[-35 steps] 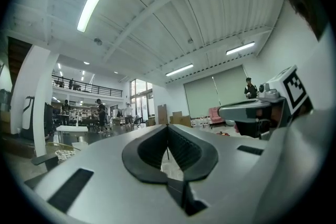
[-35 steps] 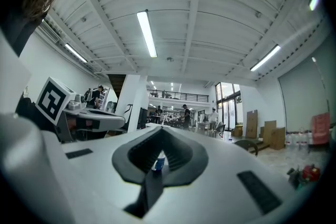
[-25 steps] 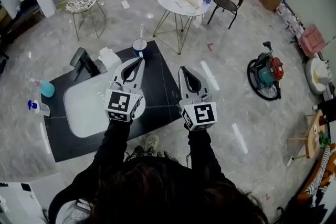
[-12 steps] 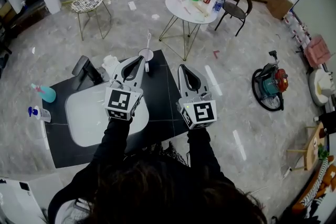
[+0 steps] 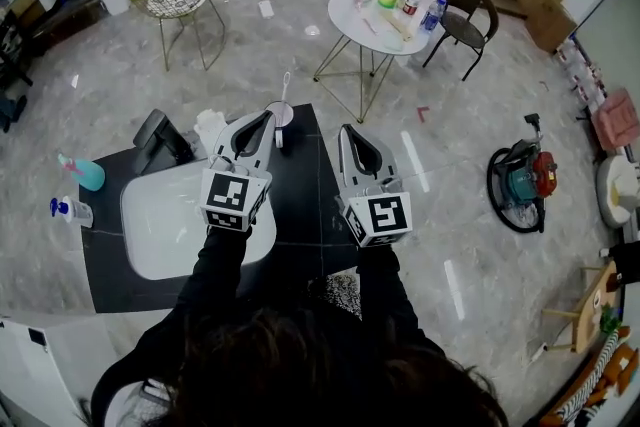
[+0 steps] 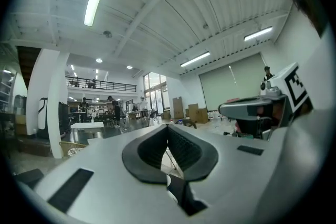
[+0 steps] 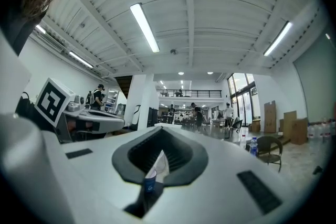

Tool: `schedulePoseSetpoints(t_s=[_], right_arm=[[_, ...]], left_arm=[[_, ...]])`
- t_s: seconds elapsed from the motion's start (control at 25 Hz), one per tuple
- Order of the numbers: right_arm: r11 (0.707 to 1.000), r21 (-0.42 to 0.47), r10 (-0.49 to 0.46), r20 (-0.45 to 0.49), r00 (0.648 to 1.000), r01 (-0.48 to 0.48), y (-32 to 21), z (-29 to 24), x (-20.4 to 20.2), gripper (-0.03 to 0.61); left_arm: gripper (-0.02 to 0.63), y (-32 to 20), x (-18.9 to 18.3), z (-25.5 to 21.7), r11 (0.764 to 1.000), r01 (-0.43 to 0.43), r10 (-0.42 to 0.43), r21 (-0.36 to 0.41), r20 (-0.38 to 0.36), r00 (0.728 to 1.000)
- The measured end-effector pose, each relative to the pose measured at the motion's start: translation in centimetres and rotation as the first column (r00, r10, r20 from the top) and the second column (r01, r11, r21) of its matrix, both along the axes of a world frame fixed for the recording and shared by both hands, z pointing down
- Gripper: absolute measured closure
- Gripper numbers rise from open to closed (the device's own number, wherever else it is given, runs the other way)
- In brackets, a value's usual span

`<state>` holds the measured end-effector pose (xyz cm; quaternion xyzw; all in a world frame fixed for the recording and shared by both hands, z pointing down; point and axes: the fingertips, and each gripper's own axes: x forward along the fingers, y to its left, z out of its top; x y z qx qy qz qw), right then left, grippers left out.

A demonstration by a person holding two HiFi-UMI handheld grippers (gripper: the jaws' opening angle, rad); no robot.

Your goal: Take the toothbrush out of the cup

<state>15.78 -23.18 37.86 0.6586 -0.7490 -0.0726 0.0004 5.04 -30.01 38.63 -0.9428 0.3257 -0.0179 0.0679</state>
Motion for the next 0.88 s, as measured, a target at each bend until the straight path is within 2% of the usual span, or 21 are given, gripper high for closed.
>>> schedulePoseSetpoints(t_s=[0.2, 0.4, 0.88], right_arm=[[0.996, -0.009, -0.090, 0.003, 0.996, 0.090, -2.6, 0.2, 1.5, 0.574], [0.980, -0.021, -0.196, -0.005, 0.980, 0.196, -4.8, 0.3, 2.7, 0.574], [0.931, -0.040, -0.363, -0.014, 0.932, 0.362, -8.0, 0.7, 3.8, 0.574]], left_arm=[[0.606, -1.6, 0.7, 0.8, 0.995, 0.099, -0.099, -0.023, 0.009, 0.995], [0.606, -2.8, 1.7, 0.9, 0.980, 0.196, -0.196, -0.036, 0.007, 0.981], [0.606, -4.0, 3.4, 2.5, 0.947, 0.317, -0.314, -0.050, 0.061, 0.947]])
